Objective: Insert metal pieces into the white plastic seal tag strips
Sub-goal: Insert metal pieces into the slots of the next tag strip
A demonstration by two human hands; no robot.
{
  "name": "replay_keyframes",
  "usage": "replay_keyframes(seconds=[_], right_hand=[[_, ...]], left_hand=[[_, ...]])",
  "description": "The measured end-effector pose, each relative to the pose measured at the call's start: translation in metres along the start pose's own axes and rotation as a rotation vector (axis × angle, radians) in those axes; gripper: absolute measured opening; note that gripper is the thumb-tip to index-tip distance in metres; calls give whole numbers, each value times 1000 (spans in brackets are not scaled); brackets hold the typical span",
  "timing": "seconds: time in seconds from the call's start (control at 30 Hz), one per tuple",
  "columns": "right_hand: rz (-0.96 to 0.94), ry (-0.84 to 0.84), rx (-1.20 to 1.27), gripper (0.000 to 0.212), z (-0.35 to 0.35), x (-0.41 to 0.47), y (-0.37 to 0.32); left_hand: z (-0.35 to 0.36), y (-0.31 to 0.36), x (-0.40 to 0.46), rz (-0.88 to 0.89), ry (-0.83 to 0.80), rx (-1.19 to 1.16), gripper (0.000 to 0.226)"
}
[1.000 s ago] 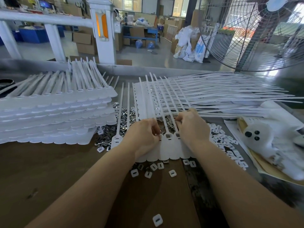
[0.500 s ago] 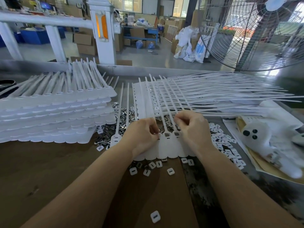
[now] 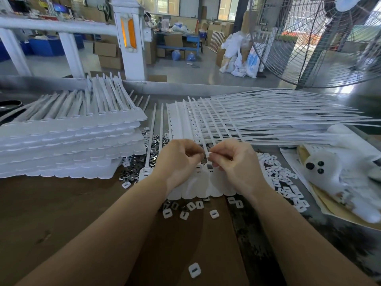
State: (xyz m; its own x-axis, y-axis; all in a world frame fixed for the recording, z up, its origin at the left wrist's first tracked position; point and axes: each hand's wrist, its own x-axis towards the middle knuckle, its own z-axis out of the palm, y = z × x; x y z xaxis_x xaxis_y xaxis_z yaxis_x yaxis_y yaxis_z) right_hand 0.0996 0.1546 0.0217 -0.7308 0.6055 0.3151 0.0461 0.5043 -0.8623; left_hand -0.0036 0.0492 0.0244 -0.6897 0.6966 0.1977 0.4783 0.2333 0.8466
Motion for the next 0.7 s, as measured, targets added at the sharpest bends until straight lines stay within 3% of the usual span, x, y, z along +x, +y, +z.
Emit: replay_keyframes(seconds=[0.27, 0.37, 0.53, 0.7], right_hand=[[-38, 4, -2, 15, -1, -1, 2], [-23, -2, -7, 14, -1, -1, 1], [94, -11, 215, 14, -5, -1, -3], [149, 17, 173, 12, -8, 2, 1]], left_hand=[[5, 6, 2, -8, -48, -115, 8], [7, 6, 1, 27, 3, -1, 14], [11, 8, -3, 110, 57, 152, 6], [10, 6, -8, 147, 30, 191, 5]])
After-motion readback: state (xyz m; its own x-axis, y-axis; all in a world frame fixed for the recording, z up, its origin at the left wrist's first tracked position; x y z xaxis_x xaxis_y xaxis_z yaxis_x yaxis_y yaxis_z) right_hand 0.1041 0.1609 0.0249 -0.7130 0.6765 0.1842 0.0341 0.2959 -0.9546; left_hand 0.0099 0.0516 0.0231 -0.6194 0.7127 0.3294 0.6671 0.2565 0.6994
